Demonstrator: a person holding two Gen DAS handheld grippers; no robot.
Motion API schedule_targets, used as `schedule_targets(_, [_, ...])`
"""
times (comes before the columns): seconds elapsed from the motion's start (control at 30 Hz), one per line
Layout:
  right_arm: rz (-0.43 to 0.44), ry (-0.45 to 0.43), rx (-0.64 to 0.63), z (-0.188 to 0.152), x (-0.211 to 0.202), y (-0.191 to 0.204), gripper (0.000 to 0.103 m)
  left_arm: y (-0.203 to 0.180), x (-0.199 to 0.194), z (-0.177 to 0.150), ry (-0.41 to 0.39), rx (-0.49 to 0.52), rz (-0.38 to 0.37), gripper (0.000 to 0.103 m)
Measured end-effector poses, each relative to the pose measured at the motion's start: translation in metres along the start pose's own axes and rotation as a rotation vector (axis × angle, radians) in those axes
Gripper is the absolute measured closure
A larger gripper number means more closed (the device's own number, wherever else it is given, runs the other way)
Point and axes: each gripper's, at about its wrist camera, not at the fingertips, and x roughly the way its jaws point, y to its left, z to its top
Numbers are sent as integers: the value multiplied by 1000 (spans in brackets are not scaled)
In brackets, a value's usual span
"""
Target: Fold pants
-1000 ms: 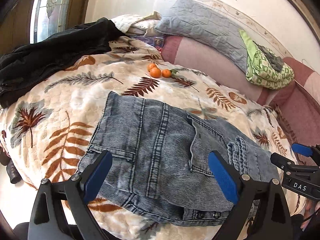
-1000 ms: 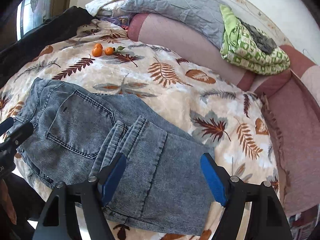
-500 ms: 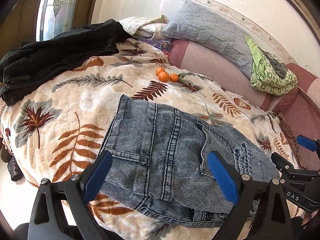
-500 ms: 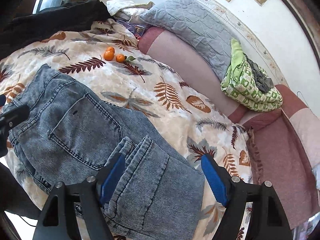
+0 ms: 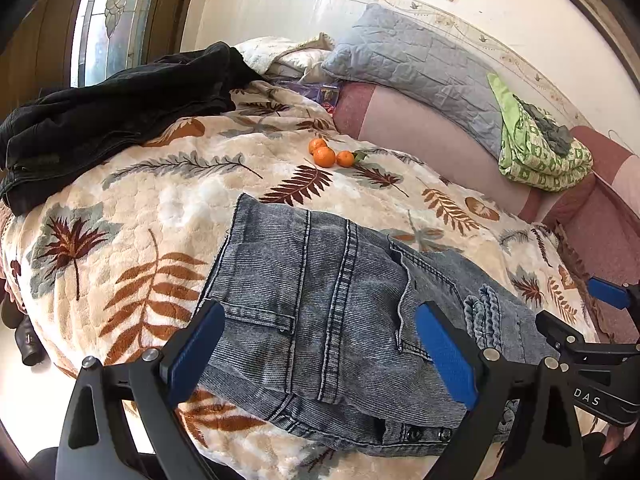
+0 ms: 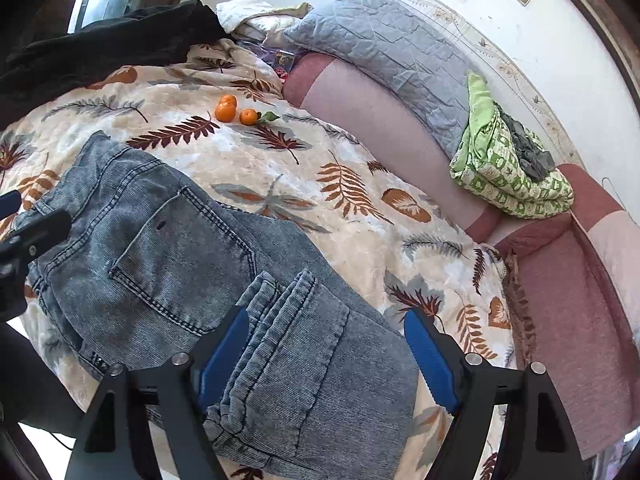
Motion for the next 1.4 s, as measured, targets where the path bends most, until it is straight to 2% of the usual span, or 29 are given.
schedule_targets(0.2, [14,30,-15,-1,4,-1,20,-1,0,0,-1,4,1,7])
schedule_targets(0.27, [15,71,-78,-2,9,1,20,-1,0,0,0,2,1,7])
schedule_targets(0.5, [-62,193,-337,-20,18,5,18,-4,-1,1,-6,14,-3,7])
schedule_targets(0.63, [-79,223,-409,-36,17,7,16,-4,-2,1,-9,12,-9,7])
schedule_targets(0.9, [-95,238,-435,-50,17,6,16,-3,-3,1,-13,10,-7,7])
schedule_targets(1.2, [-88,200,-382,-48,12,4,16,-3,-4,0,-20,12,-6,7])
schedule_targets(1.4, [-82,206,-396,-51,13,11,16,-3,-4,1,-22,9,-7,7])
